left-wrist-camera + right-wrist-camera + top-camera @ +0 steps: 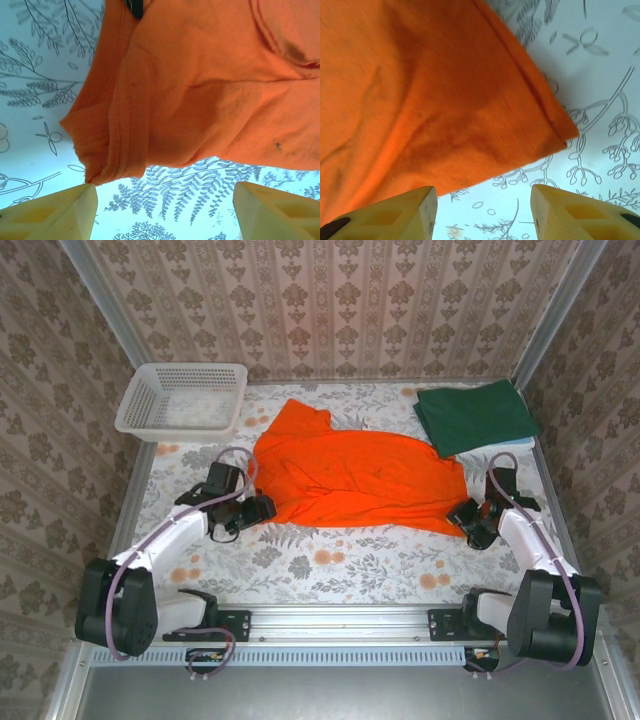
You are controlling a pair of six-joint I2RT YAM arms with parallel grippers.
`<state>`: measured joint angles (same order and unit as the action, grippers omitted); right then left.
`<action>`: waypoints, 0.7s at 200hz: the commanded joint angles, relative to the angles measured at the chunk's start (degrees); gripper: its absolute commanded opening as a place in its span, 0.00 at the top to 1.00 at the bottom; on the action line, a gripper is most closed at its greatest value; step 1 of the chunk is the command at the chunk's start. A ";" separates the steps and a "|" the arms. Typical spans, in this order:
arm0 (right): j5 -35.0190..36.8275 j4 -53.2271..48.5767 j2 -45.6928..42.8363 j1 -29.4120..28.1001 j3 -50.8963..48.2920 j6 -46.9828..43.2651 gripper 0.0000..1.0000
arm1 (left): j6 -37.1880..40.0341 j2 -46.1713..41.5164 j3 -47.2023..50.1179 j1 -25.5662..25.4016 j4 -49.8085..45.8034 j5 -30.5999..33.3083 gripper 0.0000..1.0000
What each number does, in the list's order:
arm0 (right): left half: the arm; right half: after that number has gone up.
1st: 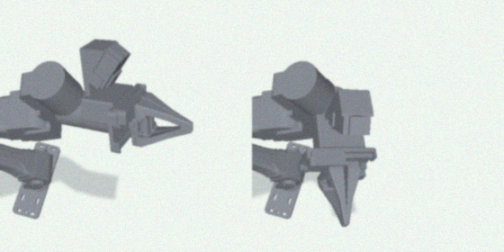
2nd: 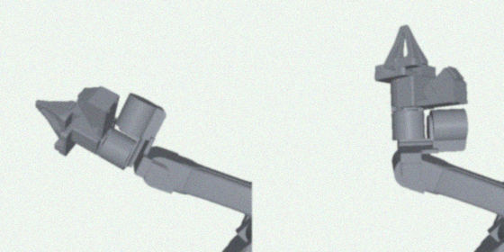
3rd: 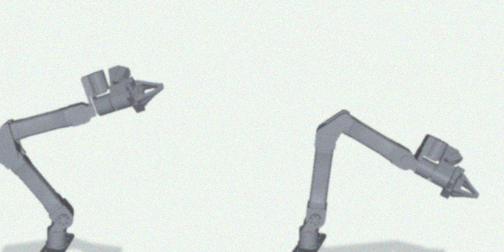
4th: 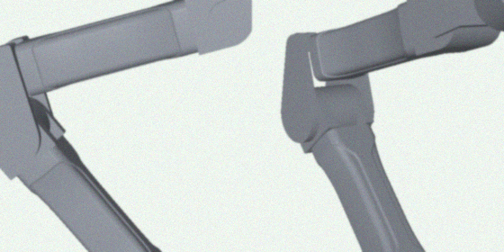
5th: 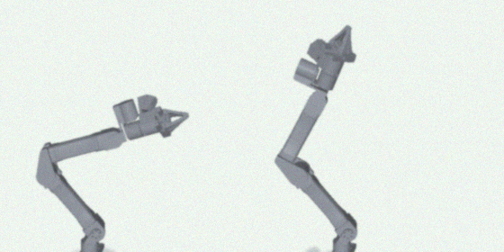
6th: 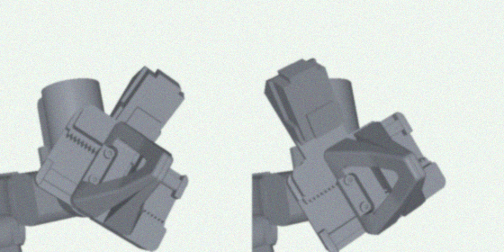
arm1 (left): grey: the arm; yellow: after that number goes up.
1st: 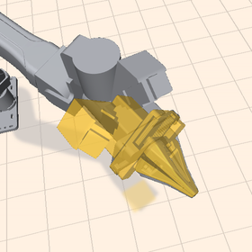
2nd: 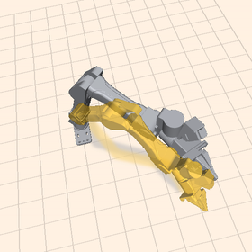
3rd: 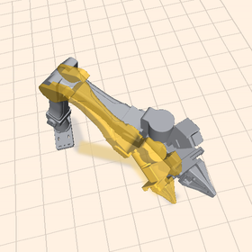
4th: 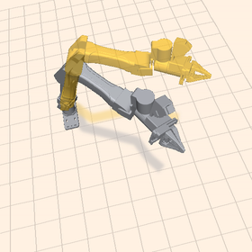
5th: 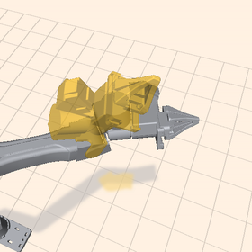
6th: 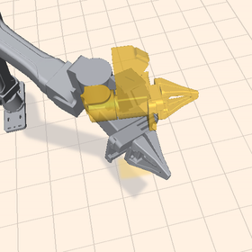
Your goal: Fold and stack the t-shirts
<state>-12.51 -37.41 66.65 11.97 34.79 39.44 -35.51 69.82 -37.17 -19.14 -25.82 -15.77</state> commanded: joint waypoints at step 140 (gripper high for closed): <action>6.88 3.83 8.48 1.23 -0.24 1.72 0.80 | 0.13 10.54 -0.02 0.53 8.64 12.64 1.00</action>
<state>-8.23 -33.30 73.89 12.36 33.36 42.22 -37.06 81.01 -36.29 -19.42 -14.63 -8.73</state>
